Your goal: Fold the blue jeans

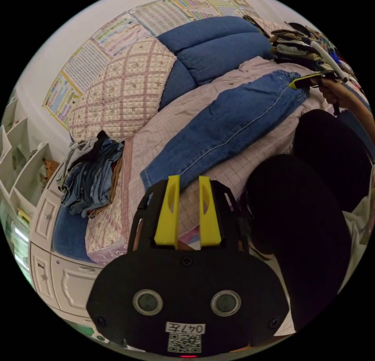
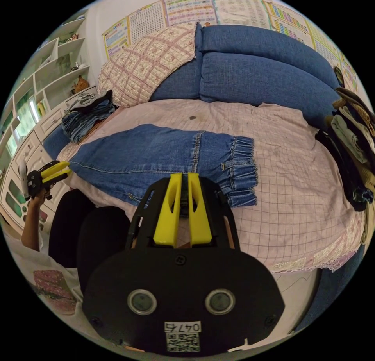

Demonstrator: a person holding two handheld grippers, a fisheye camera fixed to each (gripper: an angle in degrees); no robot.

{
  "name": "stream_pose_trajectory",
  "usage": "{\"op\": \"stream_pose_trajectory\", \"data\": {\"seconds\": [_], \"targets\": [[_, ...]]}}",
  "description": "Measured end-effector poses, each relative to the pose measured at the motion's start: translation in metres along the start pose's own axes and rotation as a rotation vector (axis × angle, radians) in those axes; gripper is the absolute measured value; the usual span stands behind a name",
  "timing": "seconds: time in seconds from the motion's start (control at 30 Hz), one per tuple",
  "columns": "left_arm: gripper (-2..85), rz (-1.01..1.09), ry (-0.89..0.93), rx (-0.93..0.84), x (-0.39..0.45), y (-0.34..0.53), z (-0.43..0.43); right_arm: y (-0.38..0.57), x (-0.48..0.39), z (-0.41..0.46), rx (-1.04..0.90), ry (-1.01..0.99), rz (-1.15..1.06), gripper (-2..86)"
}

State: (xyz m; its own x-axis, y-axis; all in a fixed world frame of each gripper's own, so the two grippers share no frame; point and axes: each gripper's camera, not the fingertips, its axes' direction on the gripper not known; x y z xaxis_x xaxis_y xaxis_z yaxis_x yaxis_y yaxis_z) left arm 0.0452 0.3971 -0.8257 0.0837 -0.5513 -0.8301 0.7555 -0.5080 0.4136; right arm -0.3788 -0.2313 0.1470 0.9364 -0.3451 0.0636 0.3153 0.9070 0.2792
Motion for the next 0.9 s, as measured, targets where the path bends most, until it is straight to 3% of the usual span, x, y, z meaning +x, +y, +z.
{"op": "stream_pose_trajectory", "data": {"seconds": [0.3,0.4,0.53,0.63,0.9], "targets": [[1.2,-0.031,-0.044,0.05,0.056,-0.035,0.031,-0.051,-0.023,-0.012,-0.012,0.001,-0.017,-0.3],[-0.1,-0.073,-0.049,0.071,0.065,-0.052,0.043,-0.077,-0.04,-0.026,-0.052,0.039,-0.153,-0.4],[-0.5,-0.108,-0.057,0.091,0.083,-0.076,0.061,-0.103,-0.037,-0.08,0.06,0.196,-0.211,0.0],[-0.5,-0.145,-0.044,0.106,0.093,-0.091,0.075,-0.112,-0.038,-0.102,0.031,0.179,-0.286,0.7],[-0.5,-0.199,-0.018,0.127,0.124,-0.139,0.108,-0.117,-0.106,-0.088,-0.023,0.321,-0.566,2.3]]}}
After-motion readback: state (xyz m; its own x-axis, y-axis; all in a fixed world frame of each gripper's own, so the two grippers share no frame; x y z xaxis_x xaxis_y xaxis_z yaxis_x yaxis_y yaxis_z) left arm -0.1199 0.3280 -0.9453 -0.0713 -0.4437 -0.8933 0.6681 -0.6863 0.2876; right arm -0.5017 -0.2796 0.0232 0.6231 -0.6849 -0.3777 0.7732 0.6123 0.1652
